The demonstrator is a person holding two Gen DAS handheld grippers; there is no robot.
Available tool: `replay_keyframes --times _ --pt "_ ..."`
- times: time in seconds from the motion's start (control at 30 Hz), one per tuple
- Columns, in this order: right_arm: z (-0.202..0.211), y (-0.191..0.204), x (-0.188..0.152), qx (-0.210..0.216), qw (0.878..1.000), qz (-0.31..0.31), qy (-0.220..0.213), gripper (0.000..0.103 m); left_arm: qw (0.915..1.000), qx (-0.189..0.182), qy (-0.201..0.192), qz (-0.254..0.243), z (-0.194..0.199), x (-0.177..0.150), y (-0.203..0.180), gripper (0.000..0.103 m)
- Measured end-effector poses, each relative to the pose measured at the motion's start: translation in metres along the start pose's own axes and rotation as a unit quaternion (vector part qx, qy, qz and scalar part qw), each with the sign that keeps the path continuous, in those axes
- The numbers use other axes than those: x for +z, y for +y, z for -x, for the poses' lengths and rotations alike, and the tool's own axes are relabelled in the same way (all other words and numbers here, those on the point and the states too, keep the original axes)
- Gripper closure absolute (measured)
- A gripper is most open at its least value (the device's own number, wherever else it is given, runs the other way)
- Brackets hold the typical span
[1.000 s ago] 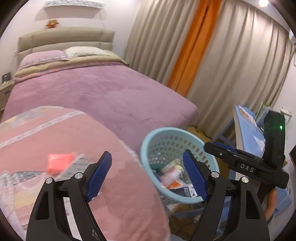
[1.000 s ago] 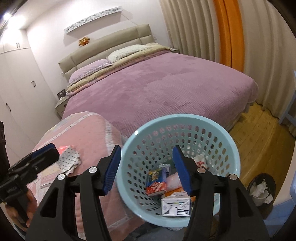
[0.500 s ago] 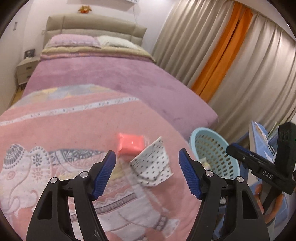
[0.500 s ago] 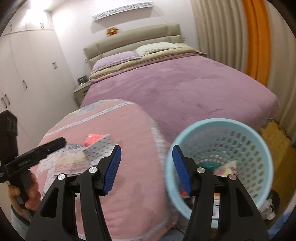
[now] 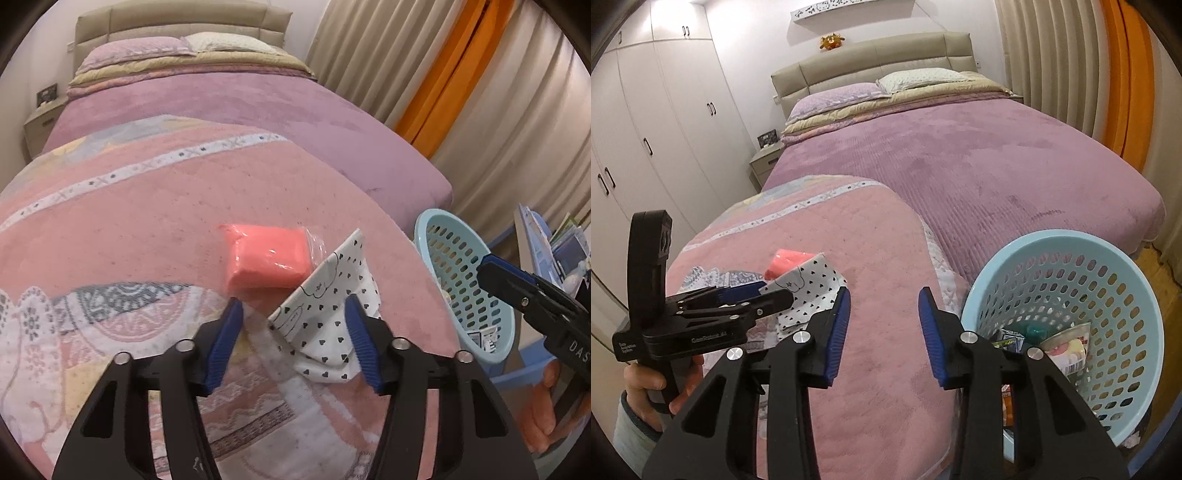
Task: Collect trash
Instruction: 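Grasp the polka-dot paper with left tool while right tool grasps pink bag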
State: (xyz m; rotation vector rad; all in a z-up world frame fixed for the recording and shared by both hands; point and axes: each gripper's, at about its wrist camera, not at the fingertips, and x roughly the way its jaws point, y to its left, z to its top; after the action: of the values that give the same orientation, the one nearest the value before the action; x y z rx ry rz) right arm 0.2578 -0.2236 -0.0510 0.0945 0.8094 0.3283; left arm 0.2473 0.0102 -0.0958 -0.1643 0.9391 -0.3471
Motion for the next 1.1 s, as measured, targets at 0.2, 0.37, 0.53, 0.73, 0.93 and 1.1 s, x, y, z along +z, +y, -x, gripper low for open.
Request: replay_keyframes --times 0.2,0.37,0.53,0.73,0.93,1.1 --pt "-0.011 0.000 -0.002 0.002 1.000 0.006 0.013 0.068 0.9999 0.001 0.006 -0.011 0.000 -0.008 -0.004 0.089" --pt "-0.015 0.003 0.000 0.004 1.000 0.011 0.017 0.068 0.9999 -0.013 -0.003 0.000 0.012 -0.016 0.000 0.099" --pt "-0.020 0.012 0.003 0.012 0.999 0.025 0.019 0.068 0.9996 -0.008 -0.024 0.008 0.042 -0.034 0.008 0.102" --pt "-0.036 0.045 0.012 0.030 0.997 0.066 0.028 0.068 0.9986 0.020 -0.035 0.035 0.078 -0.060 0.038 0.102" --pt "-0.066 0.081 0.020 0.058 0.992 0.094 0.058 0.062 0.9948 0.044 -0.047 0.079 0.107 -0.086 0.077 0.102" --pt "-0.087 0.105 0.018 0.077 0.990 0.088 0.076 0.049 0.9899 0.065 -0.057 0.112 0.120 -0.097 0.108 0.102"
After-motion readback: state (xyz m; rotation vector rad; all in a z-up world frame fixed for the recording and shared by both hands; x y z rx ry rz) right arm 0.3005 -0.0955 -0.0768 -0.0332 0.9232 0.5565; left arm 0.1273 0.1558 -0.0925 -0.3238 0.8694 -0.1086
